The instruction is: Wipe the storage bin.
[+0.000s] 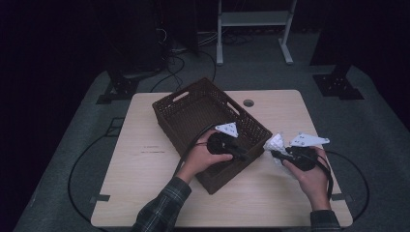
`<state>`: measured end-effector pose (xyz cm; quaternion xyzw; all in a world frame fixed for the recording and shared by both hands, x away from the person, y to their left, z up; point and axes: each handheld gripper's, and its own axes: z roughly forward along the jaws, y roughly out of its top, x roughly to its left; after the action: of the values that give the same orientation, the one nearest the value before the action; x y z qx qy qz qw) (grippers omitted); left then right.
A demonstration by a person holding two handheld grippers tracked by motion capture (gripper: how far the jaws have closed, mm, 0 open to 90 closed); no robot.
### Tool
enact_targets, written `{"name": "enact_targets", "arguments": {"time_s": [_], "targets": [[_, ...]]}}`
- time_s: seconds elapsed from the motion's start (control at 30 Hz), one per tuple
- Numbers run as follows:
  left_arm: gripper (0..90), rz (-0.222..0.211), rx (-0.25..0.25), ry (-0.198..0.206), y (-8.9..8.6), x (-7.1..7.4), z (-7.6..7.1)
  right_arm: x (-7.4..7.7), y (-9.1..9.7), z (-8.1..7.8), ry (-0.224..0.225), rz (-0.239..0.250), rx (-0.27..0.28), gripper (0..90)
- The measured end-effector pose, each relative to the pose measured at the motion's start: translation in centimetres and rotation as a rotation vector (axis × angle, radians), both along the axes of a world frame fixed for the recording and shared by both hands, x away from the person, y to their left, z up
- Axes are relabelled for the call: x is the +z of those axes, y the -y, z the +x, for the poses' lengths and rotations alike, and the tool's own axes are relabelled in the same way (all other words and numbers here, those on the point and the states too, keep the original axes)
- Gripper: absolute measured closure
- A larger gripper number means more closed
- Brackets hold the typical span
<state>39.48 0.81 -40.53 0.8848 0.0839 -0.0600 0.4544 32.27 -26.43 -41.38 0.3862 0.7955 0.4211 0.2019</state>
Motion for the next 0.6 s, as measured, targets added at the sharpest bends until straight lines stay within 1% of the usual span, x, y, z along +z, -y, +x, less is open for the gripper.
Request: {"name": "enact_targets", "arguments": {"time_s": [0.23,0.43,0.6], "targets": [[65.0,0.001,-0.003,0.006,0.0,0.0,0.0,-0.8,-0.4,1.4,-0.011,-0.003,-0.001,73.8],[65.1,0.002,-0.004,0.005,0.0,0.0,0.0,-1.4,-0.9,2.6,-0.032,-0.002,-0.005,73.8],[65.1,0.003,-0.004,0.006,0.0,0.0,0.0,-1.6,-0.9,2.8,-0.039,0.005,-0.007,73.9]]}}
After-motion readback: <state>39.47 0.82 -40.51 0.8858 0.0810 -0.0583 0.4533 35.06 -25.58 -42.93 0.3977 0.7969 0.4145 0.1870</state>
